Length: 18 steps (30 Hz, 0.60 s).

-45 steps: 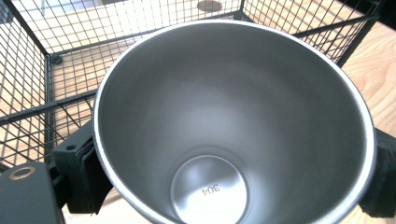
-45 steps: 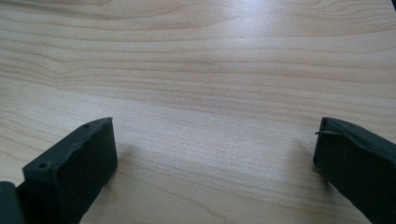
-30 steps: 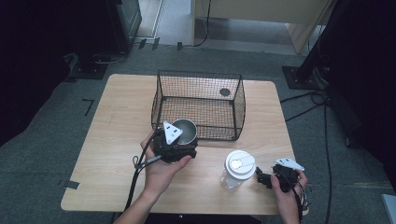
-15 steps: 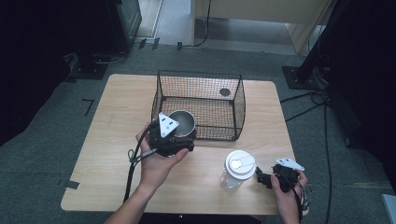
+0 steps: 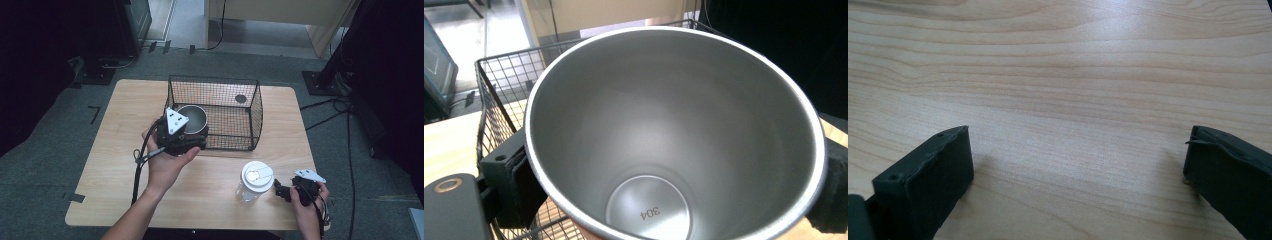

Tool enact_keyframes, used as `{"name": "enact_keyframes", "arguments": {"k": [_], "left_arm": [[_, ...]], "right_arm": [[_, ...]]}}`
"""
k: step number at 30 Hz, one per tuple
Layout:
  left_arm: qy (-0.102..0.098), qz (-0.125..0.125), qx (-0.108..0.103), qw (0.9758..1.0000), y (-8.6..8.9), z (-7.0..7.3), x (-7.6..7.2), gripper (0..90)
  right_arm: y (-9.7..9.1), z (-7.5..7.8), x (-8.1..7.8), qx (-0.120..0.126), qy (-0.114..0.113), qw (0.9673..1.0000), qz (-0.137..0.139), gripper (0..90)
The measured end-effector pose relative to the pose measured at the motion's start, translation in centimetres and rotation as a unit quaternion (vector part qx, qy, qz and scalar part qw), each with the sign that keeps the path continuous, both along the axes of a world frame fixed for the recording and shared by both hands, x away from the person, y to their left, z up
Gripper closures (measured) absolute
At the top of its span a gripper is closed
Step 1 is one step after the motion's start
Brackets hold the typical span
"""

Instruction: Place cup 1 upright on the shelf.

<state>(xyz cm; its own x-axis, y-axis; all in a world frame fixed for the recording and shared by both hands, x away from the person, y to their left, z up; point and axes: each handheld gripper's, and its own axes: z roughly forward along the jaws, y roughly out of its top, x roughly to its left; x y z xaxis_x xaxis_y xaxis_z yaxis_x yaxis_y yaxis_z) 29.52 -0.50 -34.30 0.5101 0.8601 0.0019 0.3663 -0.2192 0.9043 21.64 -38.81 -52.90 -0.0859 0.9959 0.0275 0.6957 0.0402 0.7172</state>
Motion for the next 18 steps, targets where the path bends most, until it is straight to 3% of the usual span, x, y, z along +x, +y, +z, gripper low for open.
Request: {"name": "enact_keyframes", "arguments": {"k": [9, 18], "left_arm": [[0.002, 0.013, -0.001, 0.9999, 0.1, 0.5, 2.2, 7.8], [0.004, 0.026, 0.0, 0.9996, -0.2, -0.1, 4.5, 7.8]], "right_arm": [[0.0, 0.0, 0.0, 0.0, 0.0, 1.0, 0.0, 0.0], [0.0, 0.0, 0.0, 0.0, 0.0, 1.0, 0.0, 0.0]]}}
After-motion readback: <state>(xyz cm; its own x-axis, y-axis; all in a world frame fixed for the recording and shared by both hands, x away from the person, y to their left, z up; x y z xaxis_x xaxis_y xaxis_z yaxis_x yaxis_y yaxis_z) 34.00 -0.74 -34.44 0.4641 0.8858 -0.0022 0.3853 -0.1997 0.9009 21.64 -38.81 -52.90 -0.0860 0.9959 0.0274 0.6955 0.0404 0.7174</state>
